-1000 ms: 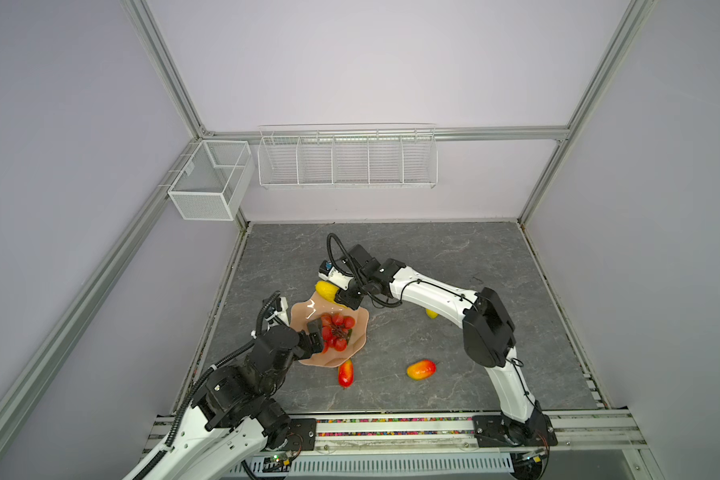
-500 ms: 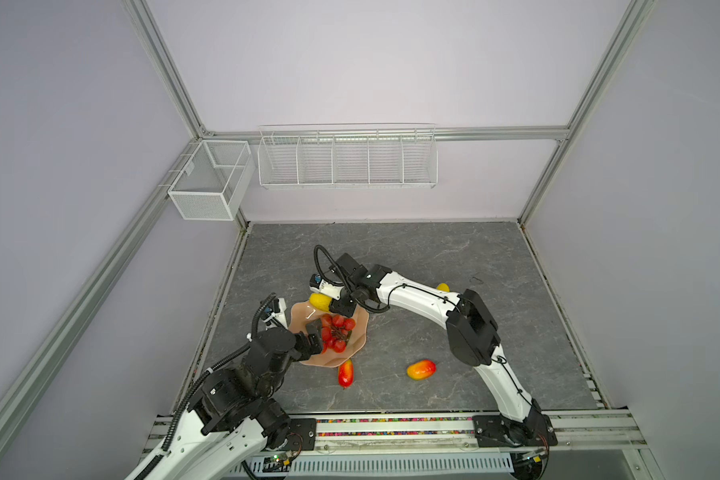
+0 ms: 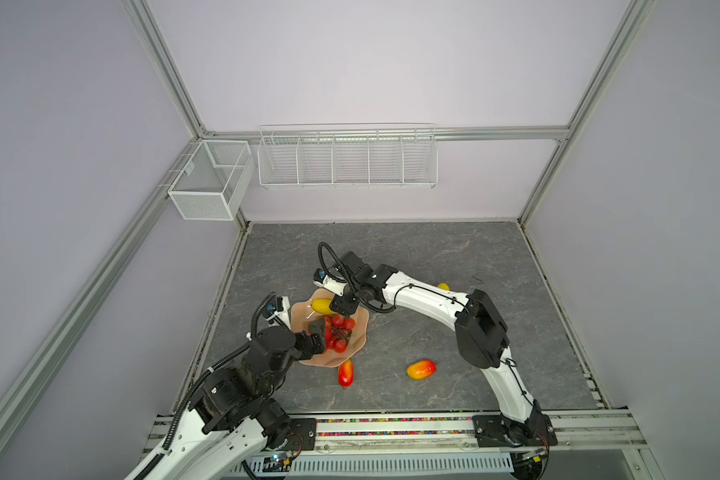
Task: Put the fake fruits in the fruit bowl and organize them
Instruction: 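Lift the yellow fruit into the bowl and release it with the right gripper, then grasp the second yellow fruit farther from the robot with the right gripper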
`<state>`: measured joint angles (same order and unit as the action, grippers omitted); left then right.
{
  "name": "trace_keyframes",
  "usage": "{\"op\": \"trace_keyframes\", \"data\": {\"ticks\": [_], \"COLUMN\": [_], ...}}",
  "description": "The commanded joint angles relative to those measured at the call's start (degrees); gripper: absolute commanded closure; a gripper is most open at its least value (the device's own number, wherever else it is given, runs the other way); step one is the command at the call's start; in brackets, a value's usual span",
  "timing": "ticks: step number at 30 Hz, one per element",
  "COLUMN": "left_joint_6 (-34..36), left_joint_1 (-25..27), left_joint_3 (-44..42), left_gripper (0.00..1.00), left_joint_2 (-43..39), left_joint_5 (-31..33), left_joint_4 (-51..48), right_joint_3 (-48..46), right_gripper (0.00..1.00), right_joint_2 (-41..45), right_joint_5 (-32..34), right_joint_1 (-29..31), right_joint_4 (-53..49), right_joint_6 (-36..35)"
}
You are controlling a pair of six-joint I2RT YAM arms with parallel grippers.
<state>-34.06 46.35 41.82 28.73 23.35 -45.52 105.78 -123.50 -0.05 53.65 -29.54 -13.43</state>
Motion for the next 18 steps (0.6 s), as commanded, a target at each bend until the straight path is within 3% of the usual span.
{"op": "trace_keyframes", "data": {"ticks": [1,4,7,9,13,18], "left_joint_6": [3.5,6.6,10.2,11.8,12.7,13.2], "left_joint_1": [-0.2,-0.2,-0.1,-0.1,-0.1,-0.1], "left_joint_3": [-0.8,-1.1,-0.9,-0.3,0.9,0.1], "left_gripper": [0.01,0.01,0.01,0.01,0.01,0.01], "left_joint_2": [2.6,6.9,12.6,17.1,22.6,22.9], "left_joint_5": [-3.3,-7.2,-12.4,-15.1,-17.3,-17.9], "left_joint_4": [5.0,9.5,15.2,18.5,21.9,23.0], "right_joint_3": [-5.9,-13.2,-19.4,-24.7,-34.0,-33.6], "right_gripper": [0.23,0.22,0.22,0.22,0.22,0.23], "right_joint_2": [9.2,14.8,18.0,20.6,25.5,23.6], "right_joint_5": [4.1,5.6,8.2,10.3,10.0,10.3], "right_joint_1": [-3.4,-9.2,-16.7,-20.3,-25.6,-26.6], "right_joint_4": [5.0,3.7,-4.1,-6.0,-2.7,-4.5], "right_joint_6": [10.0,23.9,38.4,43.5,48.8,50.2]}}
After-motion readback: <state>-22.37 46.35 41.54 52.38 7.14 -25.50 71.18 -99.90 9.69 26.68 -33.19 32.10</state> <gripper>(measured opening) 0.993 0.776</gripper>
